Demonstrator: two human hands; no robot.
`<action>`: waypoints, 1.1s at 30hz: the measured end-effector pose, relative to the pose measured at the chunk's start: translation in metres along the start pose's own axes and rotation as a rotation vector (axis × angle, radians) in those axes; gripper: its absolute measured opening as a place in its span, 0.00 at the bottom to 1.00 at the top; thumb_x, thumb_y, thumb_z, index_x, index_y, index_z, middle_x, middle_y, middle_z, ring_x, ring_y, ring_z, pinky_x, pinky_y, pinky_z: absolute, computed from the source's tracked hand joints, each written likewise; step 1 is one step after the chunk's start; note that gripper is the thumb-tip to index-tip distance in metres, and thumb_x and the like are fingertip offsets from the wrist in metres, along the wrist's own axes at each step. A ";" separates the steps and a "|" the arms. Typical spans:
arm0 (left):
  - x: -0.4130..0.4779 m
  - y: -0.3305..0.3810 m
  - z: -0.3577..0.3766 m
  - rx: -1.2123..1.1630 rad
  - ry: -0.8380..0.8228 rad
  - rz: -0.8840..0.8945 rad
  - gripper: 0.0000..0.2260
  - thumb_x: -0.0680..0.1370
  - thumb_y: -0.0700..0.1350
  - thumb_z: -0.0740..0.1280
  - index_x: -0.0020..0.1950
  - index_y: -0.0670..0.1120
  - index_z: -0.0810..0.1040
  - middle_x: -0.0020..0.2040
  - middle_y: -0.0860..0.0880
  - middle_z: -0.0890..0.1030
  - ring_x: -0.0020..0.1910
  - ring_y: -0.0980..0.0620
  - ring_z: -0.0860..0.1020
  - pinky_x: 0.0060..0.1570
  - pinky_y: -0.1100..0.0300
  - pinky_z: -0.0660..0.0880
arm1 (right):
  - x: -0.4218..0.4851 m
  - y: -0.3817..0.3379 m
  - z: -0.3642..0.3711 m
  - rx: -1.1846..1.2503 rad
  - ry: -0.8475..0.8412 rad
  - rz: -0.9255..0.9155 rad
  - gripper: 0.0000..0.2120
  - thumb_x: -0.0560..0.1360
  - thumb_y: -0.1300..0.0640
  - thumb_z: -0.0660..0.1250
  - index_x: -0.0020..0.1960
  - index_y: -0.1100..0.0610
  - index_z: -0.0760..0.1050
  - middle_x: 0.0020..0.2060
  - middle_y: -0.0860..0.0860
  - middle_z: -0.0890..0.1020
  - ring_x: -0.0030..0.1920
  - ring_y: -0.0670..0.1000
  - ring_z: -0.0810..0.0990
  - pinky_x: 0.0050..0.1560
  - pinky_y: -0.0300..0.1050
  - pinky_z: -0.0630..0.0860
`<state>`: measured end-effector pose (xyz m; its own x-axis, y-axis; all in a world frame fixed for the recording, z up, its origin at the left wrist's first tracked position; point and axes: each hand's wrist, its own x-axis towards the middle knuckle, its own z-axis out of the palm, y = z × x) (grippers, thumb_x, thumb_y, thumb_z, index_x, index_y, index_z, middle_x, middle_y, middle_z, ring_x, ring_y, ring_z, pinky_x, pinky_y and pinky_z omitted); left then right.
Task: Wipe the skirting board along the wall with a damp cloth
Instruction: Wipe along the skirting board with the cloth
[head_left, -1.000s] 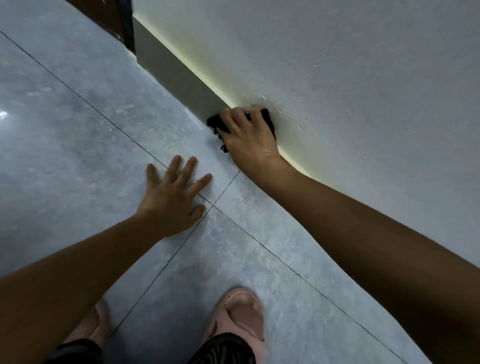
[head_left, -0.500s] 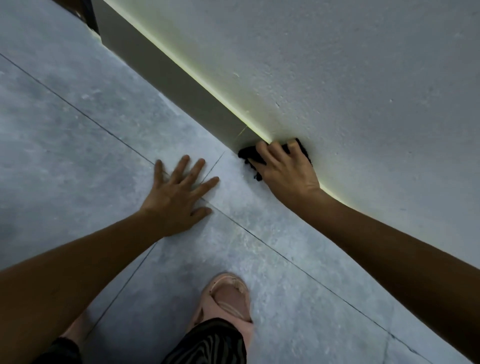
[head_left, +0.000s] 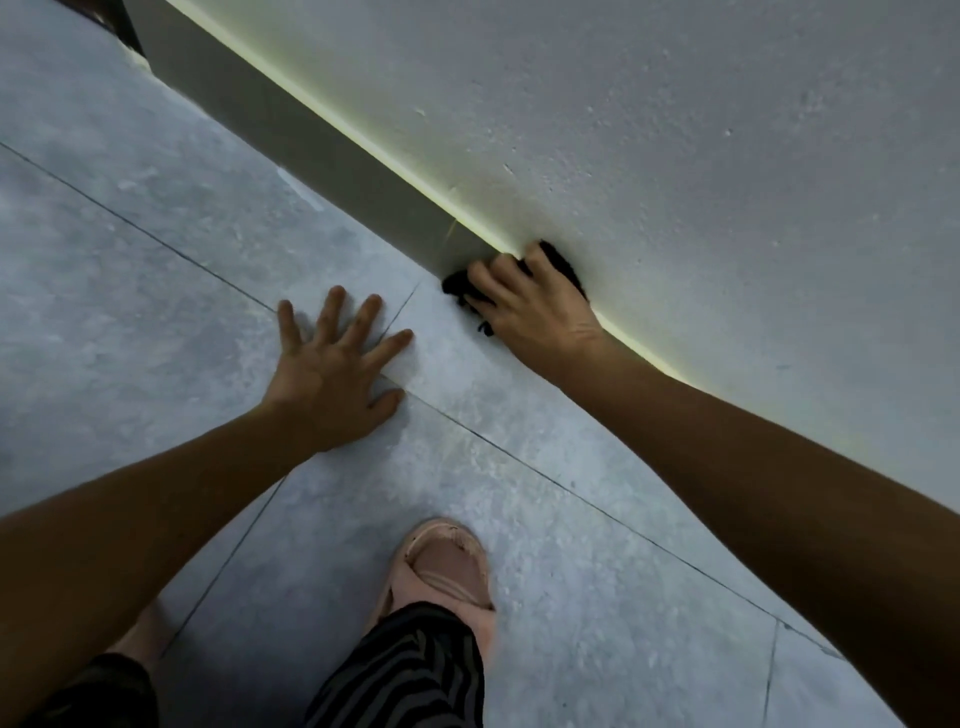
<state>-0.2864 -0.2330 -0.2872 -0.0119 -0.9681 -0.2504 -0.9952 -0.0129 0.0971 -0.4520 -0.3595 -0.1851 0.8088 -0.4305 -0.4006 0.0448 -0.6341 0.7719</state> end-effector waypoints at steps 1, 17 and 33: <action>0.001 0.002 -0.001 -0.006 0.004 -0.003 0.31 0.76 0.66 0.46 0.76 0.58 0.44 0.78 0.46 0.41 0.76 0.40 0.38 0.67 0.30 0.41 | -0.015 0.000 0.006 0.005 -0.028 0.000 0.22 0.79 0.53 0.54 0.73 0.53 0.62 0.67 0.51 0.63 0.64 0.54 0.65 0.65 0.51 0.63; 0.001 0.032 0.000 -0.014 -0.063 0.080 0.32 0.75 0.68 0.44 0.75 0.59 0.39 0.77 0.47 0.36 0.75 0.41 0.35 0.68 0.31 0.45 | 0.022 0.008 -0.015 0.084 0.088 0.097 0.20 0.78 0.55 0.60 0.70 0.53 0.69 0.68 0.50 0.64 0.66 0.53 0.64 0.65 0.50 0.62; 0.002 0.042 -0.002 0.064 -0.064 0.045 0.33 0.74 0.67 0.46 0.76 0.56 0.41 0.77 0.44 0.37 0.75 0.38 0.36 0.66 0.30 0.48 | -0.007 0.014 -0.006 0.136 0.149 0.195 0.22 0.73 0.51 0.63 0.67 0.45 0.72 0.65 0.47 0.69 0.63 0.51 0.69 0.59 0.52 0.61</action>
<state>-0.3277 -0.2360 -0.2816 -0.0607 -0.9492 -0.3087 -0.9977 0.0479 0.0488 -0.4531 -0.3617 -0.1682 0.8721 -0.4604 -0.1661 -0.1915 -0.6334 0.7498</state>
